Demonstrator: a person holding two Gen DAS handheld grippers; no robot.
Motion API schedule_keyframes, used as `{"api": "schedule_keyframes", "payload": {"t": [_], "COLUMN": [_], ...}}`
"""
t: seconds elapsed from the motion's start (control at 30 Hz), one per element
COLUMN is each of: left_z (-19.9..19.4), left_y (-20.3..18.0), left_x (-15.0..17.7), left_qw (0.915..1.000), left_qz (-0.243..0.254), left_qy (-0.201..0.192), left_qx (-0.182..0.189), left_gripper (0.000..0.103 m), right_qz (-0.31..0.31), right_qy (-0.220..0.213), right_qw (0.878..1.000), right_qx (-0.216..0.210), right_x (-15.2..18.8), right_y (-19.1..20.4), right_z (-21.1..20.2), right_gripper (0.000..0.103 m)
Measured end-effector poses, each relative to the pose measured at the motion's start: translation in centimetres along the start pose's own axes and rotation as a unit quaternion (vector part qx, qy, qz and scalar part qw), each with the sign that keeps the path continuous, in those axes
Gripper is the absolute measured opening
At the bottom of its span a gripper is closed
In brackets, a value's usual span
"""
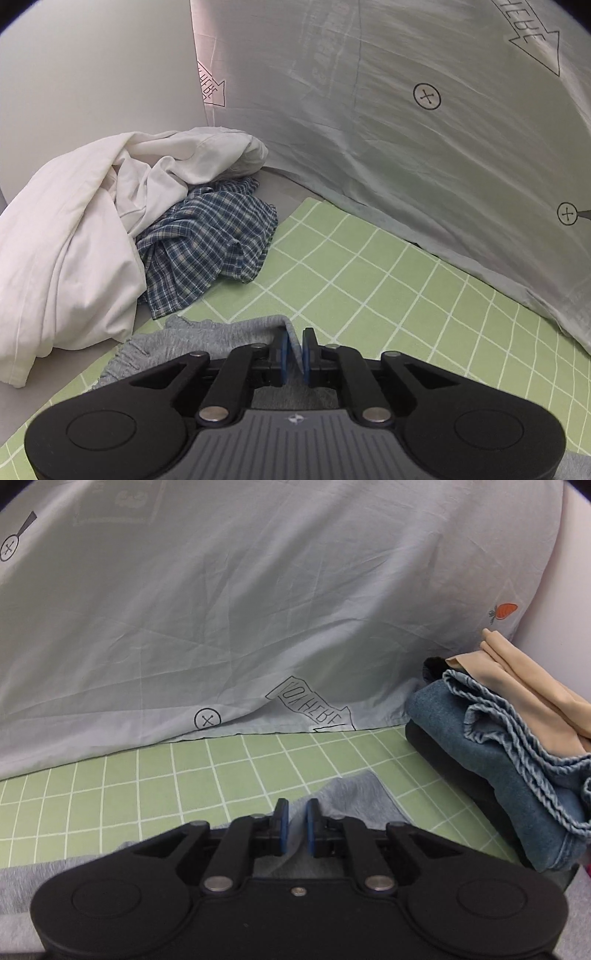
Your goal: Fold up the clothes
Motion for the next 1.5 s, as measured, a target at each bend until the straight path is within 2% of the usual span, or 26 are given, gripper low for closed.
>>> {"api": "schedule_keyframes", "payload": {"t": [0.03,0.07,0.13,0.2,0.27,0.33,0.4,0.5,0.57,0.7,0.87,0.97,1.07,1.17,1.27,1.33,1.43,1.5], "left_z": [-0.4,-0.9,-2.3,-3.7,-5.0,-6.2,-7.1,-7.1,-6.9,-5.8,-3.7,-2.4,-2.0,-2.6,-4.2,-5.3,-6.4,-6.9], "left_y": [-0.4,-0.7,-1.5,-2.5,-4.0,-6.1,-8.2,-10.8,-12.2,-14.9,-18.0,-19.1,-19.6,-19.6,-19.2,-19.0,-18.9,-19.0], "left_x": [0.1,0.3,1.1,2.4,4.4,7.5,10.8,15.0,16.4,16.4,14.7,13.4,12.9,13.2,13.7,14.3,15.8,16.3], "left_qw": [0.9999,0.9998,0.9991,0.9979,0.995,0.9871,0.9752,0.9571,0.9499,0.9436,0.946,0.9545,0.9589,0.9596,0.9584,0.9575,0.9507,0.9478], "left_qz": [0.005,0.01,0.024,0.044,0.074,0.122,0.171,0.228,0.249,0.262,0.252,0.226,0.216,0.218,0.217,0.212,0.229,0.243], "left_qy": [-0.006,-0.012,-0.023,-0.021,-0.006,0.015,0.037,0.068,0.071,0.064,0.049,0.048,0.048,0.048,0.053,0.06,0.073,0.063], "left_qx": [0.006,0.012,0.026,0.042,0.066,0.102,0.136,0.165,0.176,0.192,0.198,0.189,0.178,0.171,0.178,0.186,0.196,0.196], "left_gripper": [0.03,0.048,0.062,0.063,0.064,0.067,0.068,0.068,0.068,0.073,0.079,0.082,0.082,0.082,0.082,0.082,0.084,0.088], "right_qz": [0.002,-0.002,-0.023,-0.043,-0.063,-0.084,-0.104,-0.134,-0.151,-0.145,-0.118,-0.105,-0.092,-0.073,-0.048,-0.041,-0.036,-0.006], "right_qy": [-0.014,-0.017,-0.009,0.0,0.009,0.018,0.026,0.04,0.04,0.037,0.039,0.034,0.024,0.002,-0.002,0.011,0.04,0.045], "right_qw": [1.0,1.0,0.999,0.998,0.995,0.991,0.986,0.976,0.97,0.969,0.969,0.971,0.977,0.983,0.988,0.991,0.994,0.994], "right_qx": [0.005,0.0,-0.026,-0.051,-0.077,-0.102,-0.128,-0.165,-0.185,-0.195,-0.213,-0.212,-0.189,-0.17,-0.144,-0.127,-0.099,-0.102], "right_x": [-0.3,-0.1,1.2,2.6,3.9,5.3,6.7,8.8,9.7,8.3,5.6,4.2,2.9,2.3,3.2,4.8,7.2,8.1], "right_y": [0.0,0.4,1.9,3.4,4.9,6.4,7.9,10.1,11.5,13.3,15.2,16.0,15.6,13.5,10.0,7.4,3.9,1.8], "right_z": [-0.5,-1.0,-1.8,-2.6,-3.4,-4.3,-5.2,-6.5,-7.1,-5.2,-1.4,0.3,1.0,0.2,-0.8,-0.8,0.0,0.6], "right_gripper": [0.05,0.059,0.062,0.081,0.082,0.084,0.086,0.087,0.09,0.097,0.103,0.103,0.102,0.102,0.102,0.102,0.103,0.103]}}
Point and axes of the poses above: each gripper's, at about its wrist camera, not at the fingertips, and z roughly the way its jaws point, y to its left, x to its underside, the point moved 8 cm from there along z, roughly the way its jaws point, and after that the axes turned 4 degrees about -z, right-handed, at the moved point
